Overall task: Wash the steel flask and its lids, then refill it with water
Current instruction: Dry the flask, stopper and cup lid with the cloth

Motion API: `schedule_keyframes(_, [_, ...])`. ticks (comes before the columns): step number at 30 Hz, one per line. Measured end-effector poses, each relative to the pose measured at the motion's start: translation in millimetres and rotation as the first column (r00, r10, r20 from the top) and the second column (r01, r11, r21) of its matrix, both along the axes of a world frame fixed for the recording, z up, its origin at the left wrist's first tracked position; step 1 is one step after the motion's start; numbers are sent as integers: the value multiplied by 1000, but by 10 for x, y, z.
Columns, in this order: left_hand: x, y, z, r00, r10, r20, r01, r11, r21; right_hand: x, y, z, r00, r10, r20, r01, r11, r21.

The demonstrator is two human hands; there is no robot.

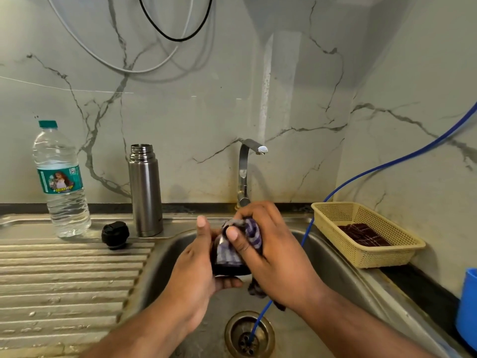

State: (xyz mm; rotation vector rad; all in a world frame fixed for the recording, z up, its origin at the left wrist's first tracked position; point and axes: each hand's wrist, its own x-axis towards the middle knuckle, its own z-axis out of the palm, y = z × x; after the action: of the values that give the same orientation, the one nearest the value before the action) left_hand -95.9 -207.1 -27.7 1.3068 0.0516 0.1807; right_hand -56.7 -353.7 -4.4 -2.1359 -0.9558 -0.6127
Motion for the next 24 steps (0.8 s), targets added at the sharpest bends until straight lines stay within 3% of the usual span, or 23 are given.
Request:
schedule_keyframes(3, [-52,-36,42,997,-76,-21,75,997,-19,55,-11,-41,986,-28,-162,43,995,92])
schedule_keyframes(10, [-4,-35,7,992,-129,-3,129,991,-31,48,-11,-81,974,-86,-210,129,971,202])
schedule_keyframes(14, [2,-5,10,979,-183,88,190,979,-72,7,-5,-47,993,-56,-104,71,986,152])
schedule_keyframes(18, [3,8,4,989,-118,89,127,987,-99,142,-73,-95,968,-110,-227,157,967,199])
schedule_keyframes(21, [14,-2,8,984,-126,128,145,978,-149,67,-55,-82,986,-97,-137,126,965,228])
schedule_keyframes(24, [-10,-14,36,971,-164,175,190,971,-142,43,-37,-53,989,-148,-15,148,978,148])
